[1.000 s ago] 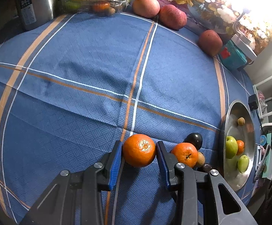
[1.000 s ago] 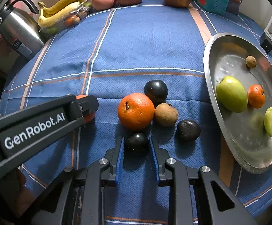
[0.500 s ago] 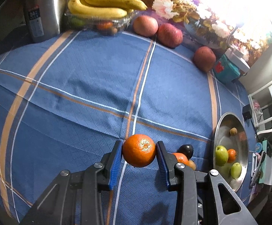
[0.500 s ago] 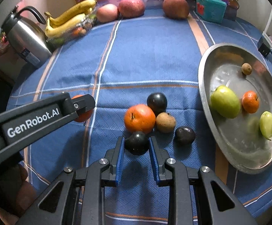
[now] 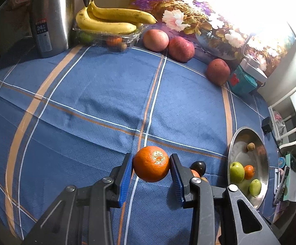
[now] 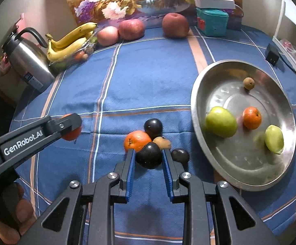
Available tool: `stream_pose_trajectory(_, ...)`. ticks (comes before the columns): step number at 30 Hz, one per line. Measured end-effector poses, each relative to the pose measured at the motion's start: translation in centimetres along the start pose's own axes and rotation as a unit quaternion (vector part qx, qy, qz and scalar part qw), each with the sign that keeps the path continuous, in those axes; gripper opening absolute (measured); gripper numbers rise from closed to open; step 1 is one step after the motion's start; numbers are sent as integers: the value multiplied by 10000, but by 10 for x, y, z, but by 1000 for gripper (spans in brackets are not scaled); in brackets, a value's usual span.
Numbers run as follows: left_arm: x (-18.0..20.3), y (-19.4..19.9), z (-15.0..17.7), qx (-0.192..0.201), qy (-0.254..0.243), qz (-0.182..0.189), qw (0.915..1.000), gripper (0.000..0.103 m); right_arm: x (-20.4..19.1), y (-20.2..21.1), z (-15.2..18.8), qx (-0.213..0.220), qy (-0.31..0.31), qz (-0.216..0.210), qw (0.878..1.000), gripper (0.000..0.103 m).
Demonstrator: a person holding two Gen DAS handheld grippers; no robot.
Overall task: Organize fruits
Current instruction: 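Carry the tangerine with the left tool while the right tool carries the plum to the plate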
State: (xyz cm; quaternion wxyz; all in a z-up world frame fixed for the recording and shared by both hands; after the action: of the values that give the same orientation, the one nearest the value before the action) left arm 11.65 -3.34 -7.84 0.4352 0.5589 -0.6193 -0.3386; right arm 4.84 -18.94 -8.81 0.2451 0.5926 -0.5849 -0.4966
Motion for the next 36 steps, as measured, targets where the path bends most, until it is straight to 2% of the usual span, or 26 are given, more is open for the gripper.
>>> stream_pose_trajectory(14,32,-1,10,3,-439,-59,9990,39,43,13,-6,148,-539,51,9984,27)
stream_pose_trajectory(30,95,-6,41,-225,-1089,297,9934,39,114,29,-1,318,-1319,367,9901,27)
stream_pose_trajectory(36,122,-6,53,-191,-1436,305,9890,39,140,36,2,387,-1583,561,9850,27)
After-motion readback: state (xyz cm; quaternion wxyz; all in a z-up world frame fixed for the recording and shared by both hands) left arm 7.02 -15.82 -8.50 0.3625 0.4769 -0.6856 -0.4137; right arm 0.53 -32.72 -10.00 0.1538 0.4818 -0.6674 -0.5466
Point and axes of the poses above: each gripper's, at about its wrist camera, not at the fingertips, and y roughly against the way its jaws point, x to its right, z to its underside, the point moved 7 cm from there along -y, roughly the way its jaws point, and after that the axes turned 7 degrees about -z, right-handed, at the moved point
